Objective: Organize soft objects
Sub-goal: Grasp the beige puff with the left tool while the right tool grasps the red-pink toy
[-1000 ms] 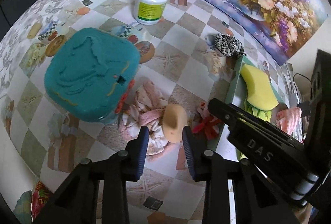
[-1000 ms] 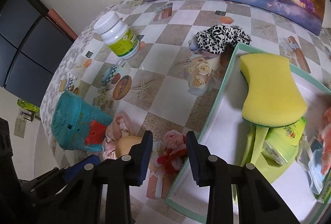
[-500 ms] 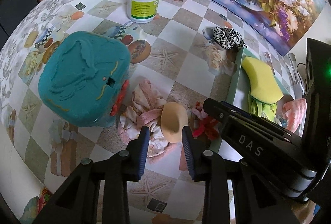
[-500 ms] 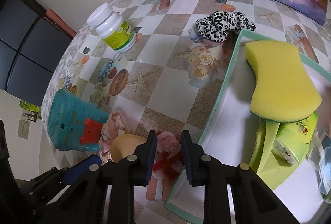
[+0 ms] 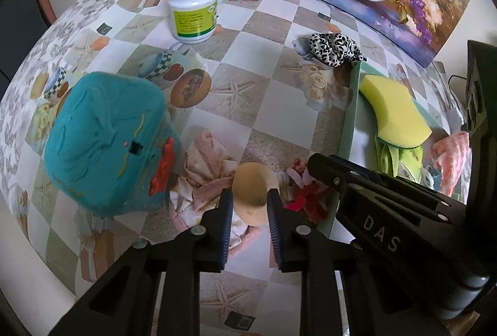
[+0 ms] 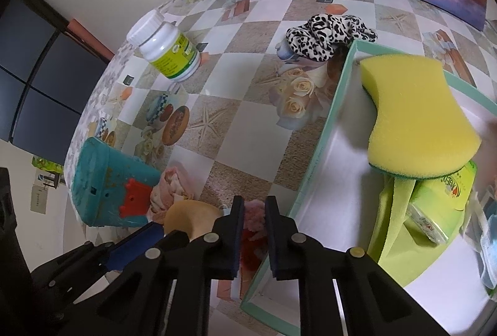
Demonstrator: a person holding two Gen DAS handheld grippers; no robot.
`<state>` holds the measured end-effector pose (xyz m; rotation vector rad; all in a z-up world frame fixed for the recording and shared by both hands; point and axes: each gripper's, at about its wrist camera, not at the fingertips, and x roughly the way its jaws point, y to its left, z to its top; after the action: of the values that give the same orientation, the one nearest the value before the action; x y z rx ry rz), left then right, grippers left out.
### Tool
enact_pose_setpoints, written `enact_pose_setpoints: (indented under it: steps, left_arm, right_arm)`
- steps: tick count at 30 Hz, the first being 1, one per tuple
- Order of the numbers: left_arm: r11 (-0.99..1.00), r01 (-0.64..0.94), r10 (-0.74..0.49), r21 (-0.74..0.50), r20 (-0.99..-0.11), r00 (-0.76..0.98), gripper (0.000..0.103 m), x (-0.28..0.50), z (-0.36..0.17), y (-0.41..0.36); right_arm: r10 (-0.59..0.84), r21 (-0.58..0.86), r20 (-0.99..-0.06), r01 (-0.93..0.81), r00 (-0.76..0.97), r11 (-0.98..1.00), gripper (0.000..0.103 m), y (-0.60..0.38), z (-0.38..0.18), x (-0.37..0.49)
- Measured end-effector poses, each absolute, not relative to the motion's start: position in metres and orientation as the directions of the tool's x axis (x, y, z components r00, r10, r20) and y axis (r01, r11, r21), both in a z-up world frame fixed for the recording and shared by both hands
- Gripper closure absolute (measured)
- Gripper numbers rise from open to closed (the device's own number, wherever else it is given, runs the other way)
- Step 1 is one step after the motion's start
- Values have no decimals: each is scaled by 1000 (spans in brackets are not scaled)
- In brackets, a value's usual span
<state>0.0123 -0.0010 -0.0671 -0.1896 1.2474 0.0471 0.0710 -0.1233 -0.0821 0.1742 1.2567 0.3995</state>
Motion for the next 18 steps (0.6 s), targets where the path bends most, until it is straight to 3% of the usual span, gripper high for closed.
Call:
enact_pose_setpoints:
  steps: [8,15,18]
  left_arm:
    - [985,-137,-58,-105,-949,310,92,14,-71,0]
    - [986,-129,-62,-110,-943,327,94,13,-66,0]
    - [985,-130,-66,-116,-939,338,94,13,-62,2]
  right_arm:
    - [390,348,-886,-194,253,917,88,-125,-82,70]
    - [382,341,-889,-193,252,920,89,-124,-80,70]
    - [385,346,-887,-186,254,920,97,-126,-79,70]
